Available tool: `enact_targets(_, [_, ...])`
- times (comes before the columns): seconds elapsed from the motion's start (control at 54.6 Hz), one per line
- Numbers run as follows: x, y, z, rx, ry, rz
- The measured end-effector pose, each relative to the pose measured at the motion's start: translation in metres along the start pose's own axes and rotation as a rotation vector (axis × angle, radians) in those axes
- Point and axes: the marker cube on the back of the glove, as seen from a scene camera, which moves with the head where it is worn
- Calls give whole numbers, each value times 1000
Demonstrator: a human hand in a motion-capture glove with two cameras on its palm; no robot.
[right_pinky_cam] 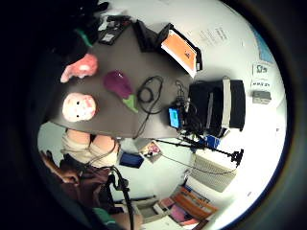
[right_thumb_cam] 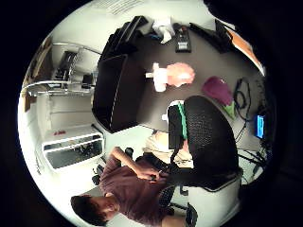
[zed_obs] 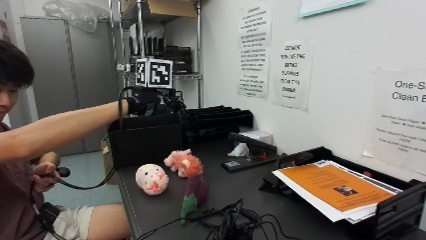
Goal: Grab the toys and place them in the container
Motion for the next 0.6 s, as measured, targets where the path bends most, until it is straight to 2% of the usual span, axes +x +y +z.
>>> enact_targets(0.33, [35, -40, 29, -58, -127, 73])
enact_targets(0.476, [42, -64, 71, -119, -171, 93])
enact_targets(0.604, [44, -85, 129, -222, -184, 130])
